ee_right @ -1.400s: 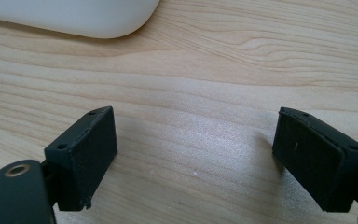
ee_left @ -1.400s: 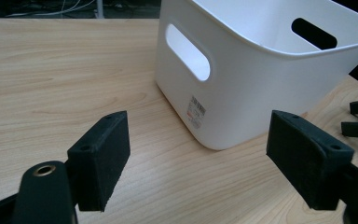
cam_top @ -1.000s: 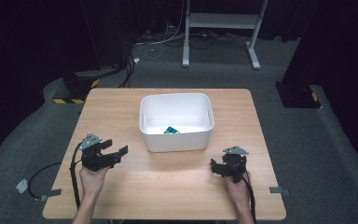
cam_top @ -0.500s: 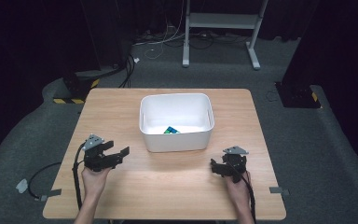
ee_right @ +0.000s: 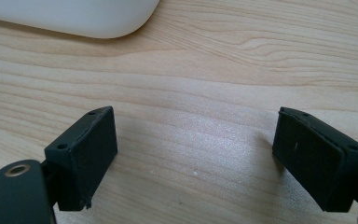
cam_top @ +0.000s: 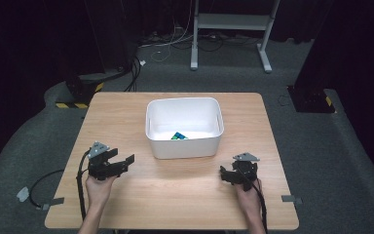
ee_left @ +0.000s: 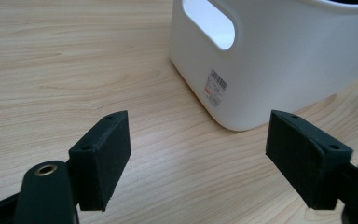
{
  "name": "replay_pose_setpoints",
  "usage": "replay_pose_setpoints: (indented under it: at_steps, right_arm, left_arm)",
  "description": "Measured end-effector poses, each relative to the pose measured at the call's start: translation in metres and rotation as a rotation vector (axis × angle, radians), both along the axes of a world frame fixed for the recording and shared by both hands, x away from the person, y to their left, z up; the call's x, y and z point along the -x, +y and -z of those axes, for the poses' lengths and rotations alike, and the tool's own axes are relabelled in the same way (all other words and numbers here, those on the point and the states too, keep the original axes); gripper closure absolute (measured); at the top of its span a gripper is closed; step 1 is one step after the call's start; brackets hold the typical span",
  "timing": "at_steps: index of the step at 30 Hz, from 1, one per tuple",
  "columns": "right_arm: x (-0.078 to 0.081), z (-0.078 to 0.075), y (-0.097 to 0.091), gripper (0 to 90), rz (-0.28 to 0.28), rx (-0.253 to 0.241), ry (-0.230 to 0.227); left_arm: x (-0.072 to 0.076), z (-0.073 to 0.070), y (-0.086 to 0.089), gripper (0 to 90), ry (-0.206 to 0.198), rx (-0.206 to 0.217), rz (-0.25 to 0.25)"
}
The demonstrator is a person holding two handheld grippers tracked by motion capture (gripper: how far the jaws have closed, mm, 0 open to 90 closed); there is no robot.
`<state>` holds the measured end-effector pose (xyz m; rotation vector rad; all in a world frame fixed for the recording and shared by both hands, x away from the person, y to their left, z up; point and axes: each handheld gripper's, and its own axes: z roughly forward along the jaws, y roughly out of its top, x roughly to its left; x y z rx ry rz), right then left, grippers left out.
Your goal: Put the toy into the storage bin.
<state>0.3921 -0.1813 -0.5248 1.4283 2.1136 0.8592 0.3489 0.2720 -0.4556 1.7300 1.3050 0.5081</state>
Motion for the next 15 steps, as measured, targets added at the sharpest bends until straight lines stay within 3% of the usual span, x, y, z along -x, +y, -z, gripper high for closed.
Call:
replay_pose_setpoints:
  at_steps: [15]
  right_arm:
    - [0.0001,0.0,0.0001,13.5,0.001,-0.001,0.001]
  left_arm:
    - [-0.0016,0.0098,0.0014,22.5,0.02,-0.019,-0.017]
